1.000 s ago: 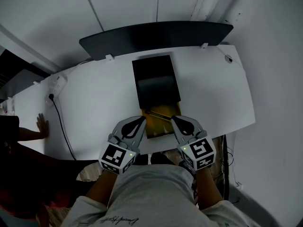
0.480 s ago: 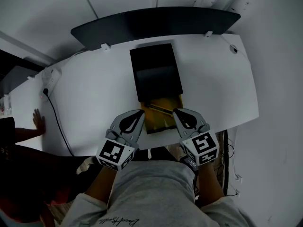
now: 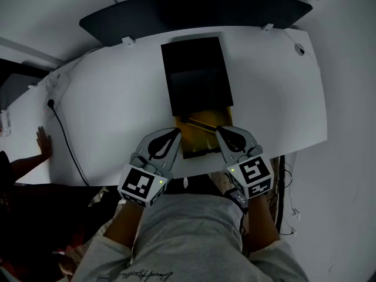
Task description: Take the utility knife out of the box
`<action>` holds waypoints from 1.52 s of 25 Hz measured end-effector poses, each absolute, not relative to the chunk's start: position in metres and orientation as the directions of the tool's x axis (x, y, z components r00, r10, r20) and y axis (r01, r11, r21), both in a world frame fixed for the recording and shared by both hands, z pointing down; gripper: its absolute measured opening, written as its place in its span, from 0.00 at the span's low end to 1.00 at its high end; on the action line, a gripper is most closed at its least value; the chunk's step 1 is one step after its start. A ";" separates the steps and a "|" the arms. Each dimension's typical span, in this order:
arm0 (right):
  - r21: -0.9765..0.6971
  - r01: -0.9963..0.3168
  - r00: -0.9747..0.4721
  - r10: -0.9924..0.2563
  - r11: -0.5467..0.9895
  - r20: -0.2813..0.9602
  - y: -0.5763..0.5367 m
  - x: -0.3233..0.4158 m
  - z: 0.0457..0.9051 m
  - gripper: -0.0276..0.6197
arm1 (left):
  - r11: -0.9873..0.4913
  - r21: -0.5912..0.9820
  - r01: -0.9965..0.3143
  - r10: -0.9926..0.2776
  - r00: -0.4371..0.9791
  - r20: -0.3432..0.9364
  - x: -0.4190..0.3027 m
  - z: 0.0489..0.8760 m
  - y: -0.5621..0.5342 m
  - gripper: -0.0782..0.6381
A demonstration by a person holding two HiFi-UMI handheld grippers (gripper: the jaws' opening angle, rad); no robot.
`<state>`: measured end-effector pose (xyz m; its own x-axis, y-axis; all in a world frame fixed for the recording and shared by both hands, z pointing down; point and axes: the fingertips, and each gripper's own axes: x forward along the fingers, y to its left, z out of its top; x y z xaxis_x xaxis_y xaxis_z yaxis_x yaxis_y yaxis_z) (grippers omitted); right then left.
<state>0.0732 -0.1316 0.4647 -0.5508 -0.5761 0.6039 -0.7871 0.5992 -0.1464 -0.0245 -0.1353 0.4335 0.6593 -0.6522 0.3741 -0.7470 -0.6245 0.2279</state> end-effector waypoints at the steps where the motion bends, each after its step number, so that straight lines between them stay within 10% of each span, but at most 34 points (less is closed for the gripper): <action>1: -0.148 -0.787 -0.550 -0.574 0.599 0.607 -0.132 0.073 0.467 0.06 | -0.627 0.225 -0.746 -0.649 0.659 0.380 -0.025 0.436 -0.135 0.11; 38: -0.026 -0.620 -0.437 -0.318 0.784 0.841 -0.130 0.059 0.572 0.22 | -0.583 0.290 -0.759 -0.614 0.645 0.454 -0.040 0.492 -0.140 0.11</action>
<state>0.0594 -0.1297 0.5722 -0.4371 -0.3178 0.8414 -0.6197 0.7844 -0.0257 -0.0396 -0.1402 0.4924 0.6453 -0.6142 0.4543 -0.7590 -0.5830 0.2900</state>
